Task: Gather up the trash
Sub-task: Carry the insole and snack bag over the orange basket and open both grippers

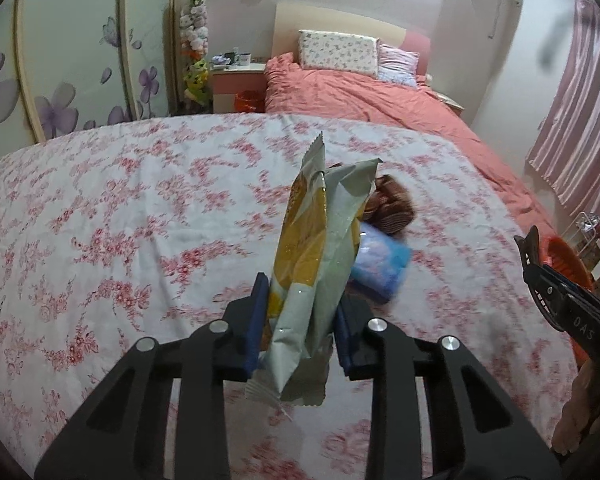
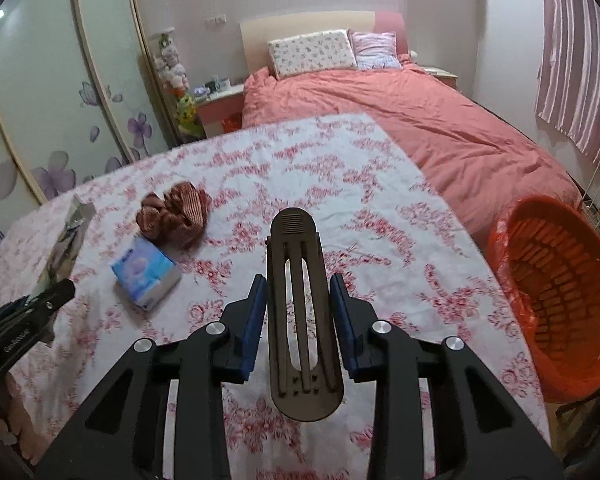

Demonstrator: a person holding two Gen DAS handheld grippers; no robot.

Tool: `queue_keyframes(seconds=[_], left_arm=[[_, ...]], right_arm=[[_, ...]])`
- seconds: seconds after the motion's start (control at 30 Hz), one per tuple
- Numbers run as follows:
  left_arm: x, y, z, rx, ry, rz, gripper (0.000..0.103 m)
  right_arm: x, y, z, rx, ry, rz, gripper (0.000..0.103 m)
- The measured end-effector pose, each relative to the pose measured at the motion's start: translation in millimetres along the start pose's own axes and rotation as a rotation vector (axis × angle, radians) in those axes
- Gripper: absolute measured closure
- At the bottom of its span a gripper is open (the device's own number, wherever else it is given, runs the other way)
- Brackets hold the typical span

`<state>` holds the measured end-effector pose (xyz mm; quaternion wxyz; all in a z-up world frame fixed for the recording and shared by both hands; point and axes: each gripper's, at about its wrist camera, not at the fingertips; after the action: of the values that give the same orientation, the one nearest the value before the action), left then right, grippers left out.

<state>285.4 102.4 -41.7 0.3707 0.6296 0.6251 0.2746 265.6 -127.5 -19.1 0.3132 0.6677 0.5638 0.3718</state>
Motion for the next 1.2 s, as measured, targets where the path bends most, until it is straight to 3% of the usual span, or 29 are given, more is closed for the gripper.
queue_keyframes(seconds=[0.2,0.5,0.83,1.2], left_arm=[[-28,7,-15,-0.016,-0.062,0.016,0.073],[-90,7,-29,-0.015,-0.182,0.057,0.073],[-196,3,-40,-0.011,-0.373,0.123,0.073],[-317,-9,-21,0.039,-0.555,0.175,0.073]], right_arm=[[-19,11,-28,-0.057,-0.002,0.039,0.070],[-67,17,-62,-0.125,-0.074,0.074,0.070],[-145,19,-84,-0.174,-0.197,0.175,0.070],[-212,17,-80,-0.187,-0.248,0.252,0.070]])
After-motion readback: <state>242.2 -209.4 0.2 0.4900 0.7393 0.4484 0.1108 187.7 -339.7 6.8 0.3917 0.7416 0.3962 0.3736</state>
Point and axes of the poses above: each gripper's, at about its wrist camera, not at the fingertips, and z roughly the way its jaws point, x to its left, y to its top, and after that the axes turned 12 degrees about -x, right-handed
